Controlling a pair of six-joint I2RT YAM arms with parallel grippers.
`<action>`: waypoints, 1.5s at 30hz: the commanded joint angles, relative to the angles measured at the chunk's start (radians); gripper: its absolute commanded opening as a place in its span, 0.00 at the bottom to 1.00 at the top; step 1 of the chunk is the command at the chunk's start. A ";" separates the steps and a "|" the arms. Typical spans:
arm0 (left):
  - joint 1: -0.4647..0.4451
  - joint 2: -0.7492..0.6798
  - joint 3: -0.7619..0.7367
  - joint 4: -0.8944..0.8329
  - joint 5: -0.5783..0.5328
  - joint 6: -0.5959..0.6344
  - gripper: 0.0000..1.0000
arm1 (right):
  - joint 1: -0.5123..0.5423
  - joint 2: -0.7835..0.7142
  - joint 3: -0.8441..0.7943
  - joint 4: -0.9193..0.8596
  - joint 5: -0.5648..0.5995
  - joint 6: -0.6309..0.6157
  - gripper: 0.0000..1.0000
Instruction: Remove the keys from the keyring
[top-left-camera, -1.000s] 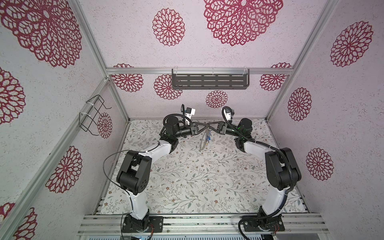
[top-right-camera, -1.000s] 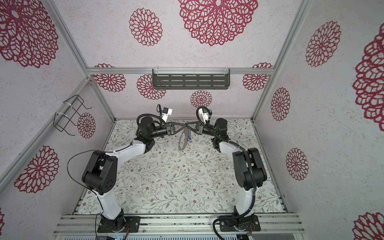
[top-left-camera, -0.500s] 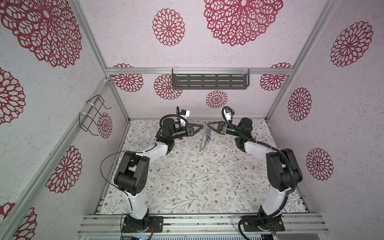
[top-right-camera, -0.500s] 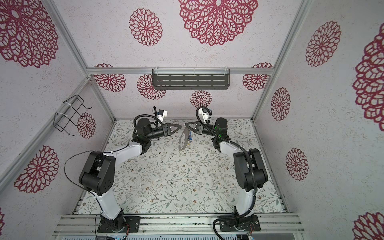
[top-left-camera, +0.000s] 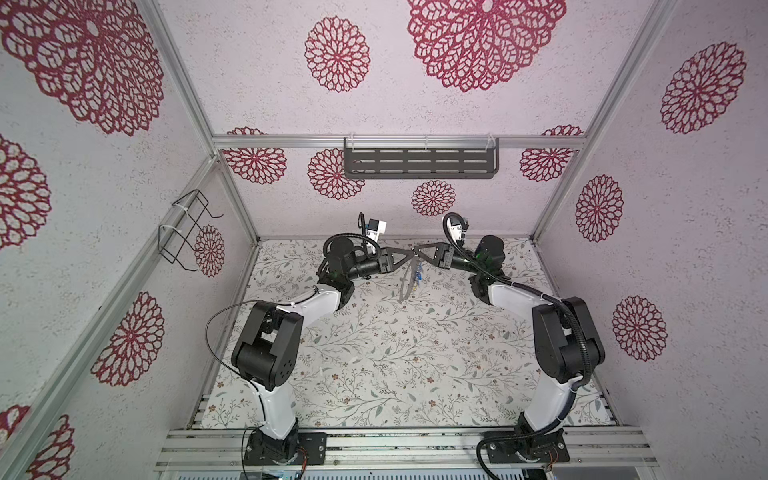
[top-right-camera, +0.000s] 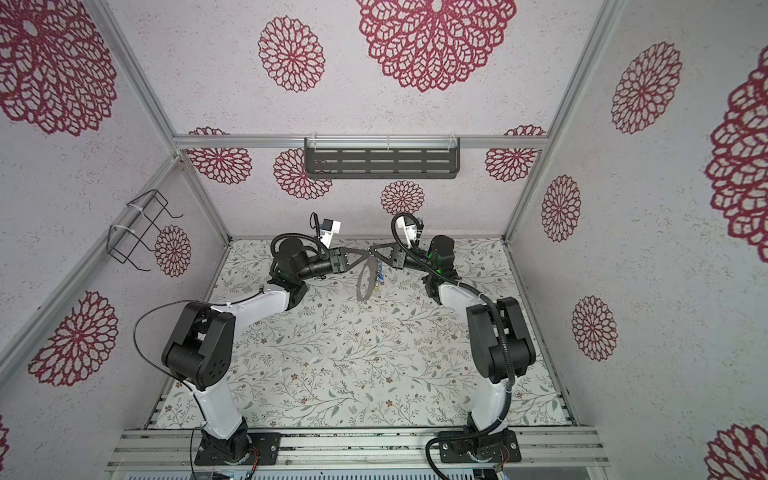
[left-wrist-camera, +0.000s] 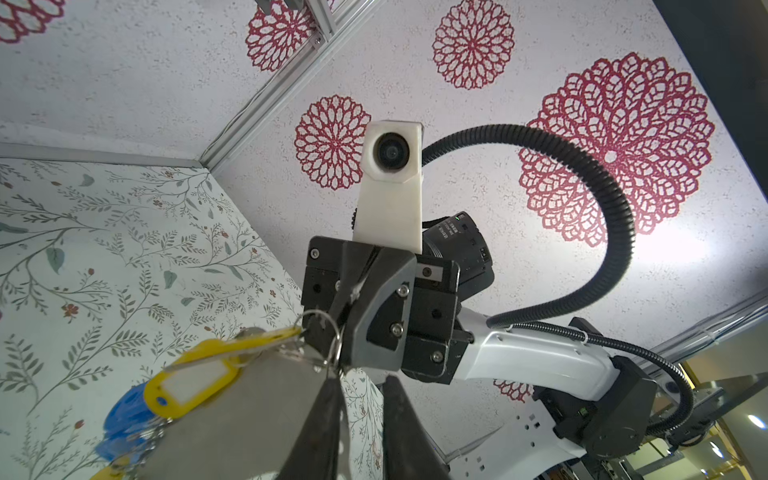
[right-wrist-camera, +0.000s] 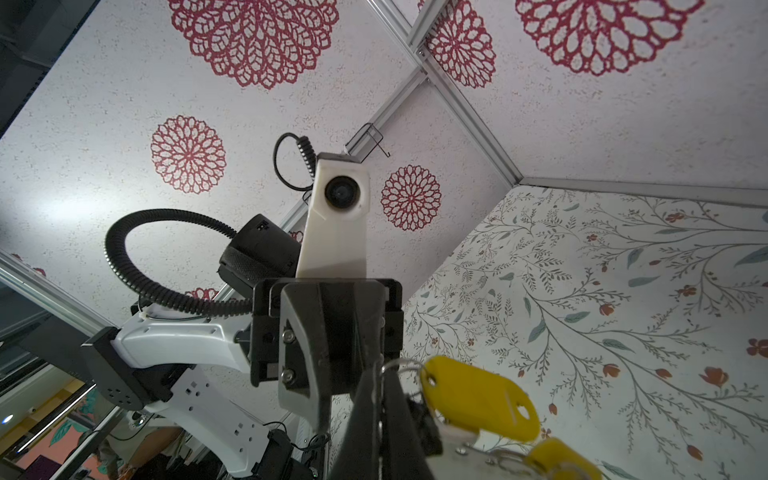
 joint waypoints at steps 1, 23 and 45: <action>-0.006 0.025 0.029 0.039 0.005 -0.012 0.22 | 0.016 -0.050 0.046 0.089 -0.008 0.011 0.00; -0.004 0.049 0.065 0.039 0.008 -0.016 0.19 | 0.048 -0.046 0.001 0.182 -0.077 0.128 0.00; 0.012 -0.065 -0.035 -0.153 -0.087 0.127 0.00 | 0.099 -0.188 0.141 -0.896 0.274 -0.631 0.36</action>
